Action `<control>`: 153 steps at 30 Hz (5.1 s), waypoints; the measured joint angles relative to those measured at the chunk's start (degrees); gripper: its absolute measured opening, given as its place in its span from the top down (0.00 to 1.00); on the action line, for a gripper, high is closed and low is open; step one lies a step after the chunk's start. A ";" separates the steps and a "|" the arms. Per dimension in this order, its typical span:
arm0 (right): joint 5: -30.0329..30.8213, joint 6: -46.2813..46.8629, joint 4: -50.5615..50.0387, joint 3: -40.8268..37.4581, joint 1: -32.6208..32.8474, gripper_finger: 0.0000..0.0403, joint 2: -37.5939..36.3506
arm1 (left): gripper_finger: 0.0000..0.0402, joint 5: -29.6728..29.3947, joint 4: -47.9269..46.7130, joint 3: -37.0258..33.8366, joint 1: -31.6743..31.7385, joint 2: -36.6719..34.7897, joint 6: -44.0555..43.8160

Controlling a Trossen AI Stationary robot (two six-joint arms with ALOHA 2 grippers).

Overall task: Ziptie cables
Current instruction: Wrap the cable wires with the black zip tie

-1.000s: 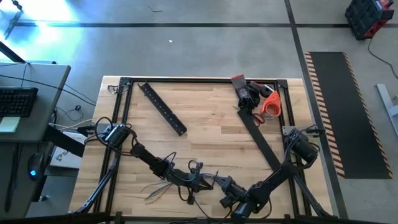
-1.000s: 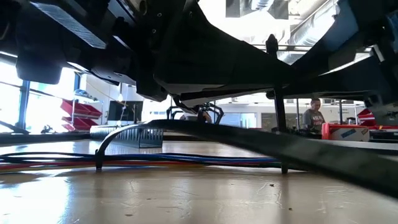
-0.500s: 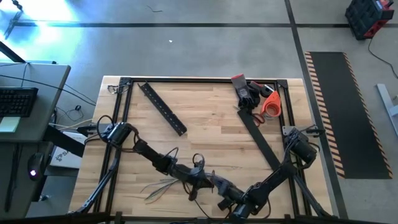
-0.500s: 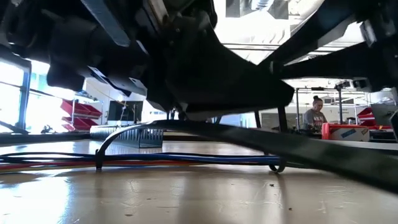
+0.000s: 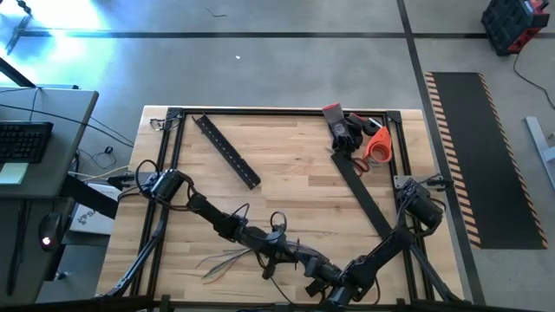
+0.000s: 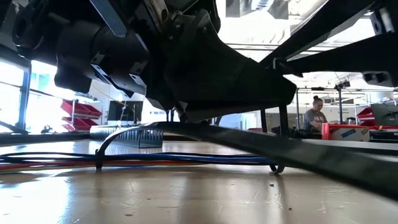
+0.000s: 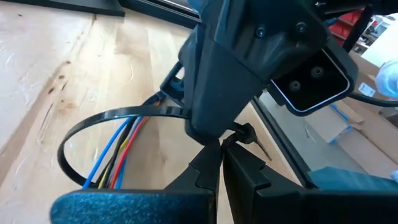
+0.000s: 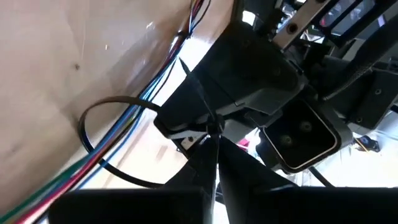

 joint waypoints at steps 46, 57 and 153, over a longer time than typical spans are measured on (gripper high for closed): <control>1.36 24.34 -8.93 0.07 -0.40 0.67 -0.15 | 1.00 1.73 0.58 -0.02 -0.31 0.00 0.55; -1.74 30.66 -14.45 0.07 -1.17 0.97 -0.15 | 1.00 1.73 0.41 -0.02 -0.37 0.00 0.55; -45.07 112.85 -37.20 0.51 1.35 0.67 -7.18 | 1.00 -11.66 17.50 2.05 -2.95 8.90 10.20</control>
